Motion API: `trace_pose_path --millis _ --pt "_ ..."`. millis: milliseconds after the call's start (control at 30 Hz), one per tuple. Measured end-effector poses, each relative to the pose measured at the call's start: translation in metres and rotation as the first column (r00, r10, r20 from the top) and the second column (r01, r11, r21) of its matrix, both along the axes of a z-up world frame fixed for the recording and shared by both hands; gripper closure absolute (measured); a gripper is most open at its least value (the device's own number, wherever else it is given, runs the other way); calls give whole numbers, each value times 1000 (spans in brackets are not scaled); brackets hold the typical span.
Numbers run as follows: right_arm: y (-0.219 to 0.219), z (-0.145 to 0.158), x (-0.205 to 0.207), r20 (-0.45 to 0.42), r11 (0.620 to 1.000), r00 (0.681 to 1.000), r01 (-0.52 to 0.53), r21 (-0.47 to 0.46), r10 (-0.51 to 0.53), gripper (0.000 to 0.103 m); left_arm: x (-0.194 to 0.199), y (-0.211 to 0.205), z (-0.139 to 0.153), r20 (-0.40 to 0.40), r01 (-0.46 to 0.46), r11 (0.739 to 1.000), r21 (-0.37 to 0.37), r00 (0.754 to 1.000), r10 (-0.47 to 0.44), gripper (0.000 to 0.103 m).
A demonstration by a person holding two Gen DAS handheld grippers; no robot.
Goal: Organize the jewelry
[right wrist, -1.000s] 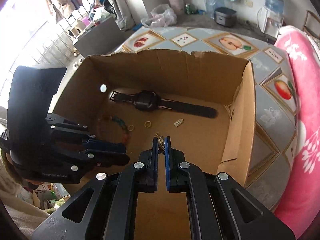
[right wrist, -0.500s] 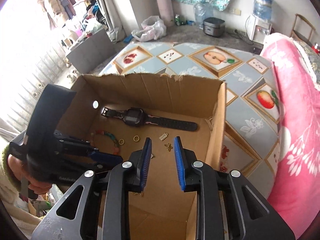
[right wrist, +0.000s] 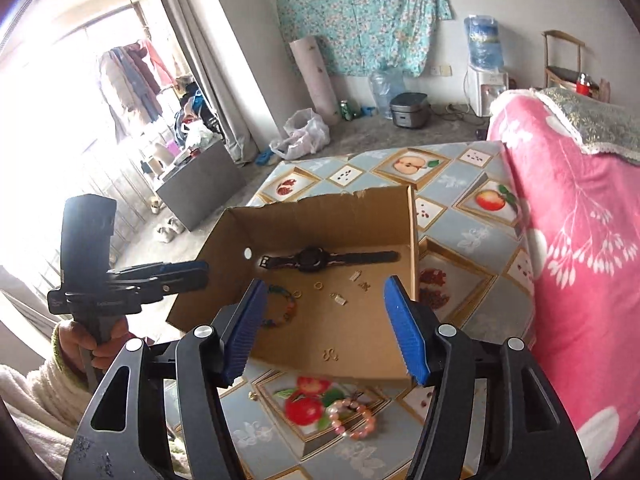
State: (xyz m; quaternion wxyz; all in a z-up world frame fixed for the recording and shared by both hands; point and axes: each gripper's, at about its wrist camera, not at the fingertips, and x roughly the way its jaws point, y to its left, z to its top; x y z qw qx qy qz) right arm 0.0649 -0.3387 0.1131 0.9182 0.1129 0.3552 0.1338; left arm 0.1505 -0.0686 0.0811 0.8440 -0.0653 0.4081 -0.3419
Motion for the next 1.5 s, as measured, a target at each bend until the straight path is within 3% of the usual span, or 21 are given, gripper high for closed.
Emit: trace_pose_path --millis 133,267,500,567,667,767,933,1267,1500 --pt "9 -15 -29 -8 999 1000 -7 33 8 34 -44 24 10 124 -13 1000 26 992 10 27" --pt "24 -45 -49 -78 999 997 -14 30 17 27 -77 48 1 118 -39 999 38 992 35 17" --pt "68 -106 -61 -241 992 970 -69 -104 42 27 -105 46 -68 25 -64 980 188 998 60 10" --pt "80 -124 -61 -288 984 957 -66 -164 17 27 -104 39 -95 2 -84 962 261 996 87 10" --pt "91 -146 -59 -354 983 935 -75 -165 12 27 -105 27 -127 13 -108 915 389 994 112 10" --pt "100 -157 -62 -378 972 926 -83 -218 -6 27 -105 20 -144 -1 -96 902 421 994 106 10" --pt "105 -169 -63 -413 964 910 -80 -254 -33 27 -105 11 -155 38 -100 879 465 995 93 9" --pt "110 -173 -66 -412 944 907 -60 -325 -84 27 -105 9 -155 66 -136 881 452 991 120 5" --pt "118 -179 -63 -407 934 906 -41 -354 -115 19 -110 11 -156 82 -163 882 443 986 142 5"
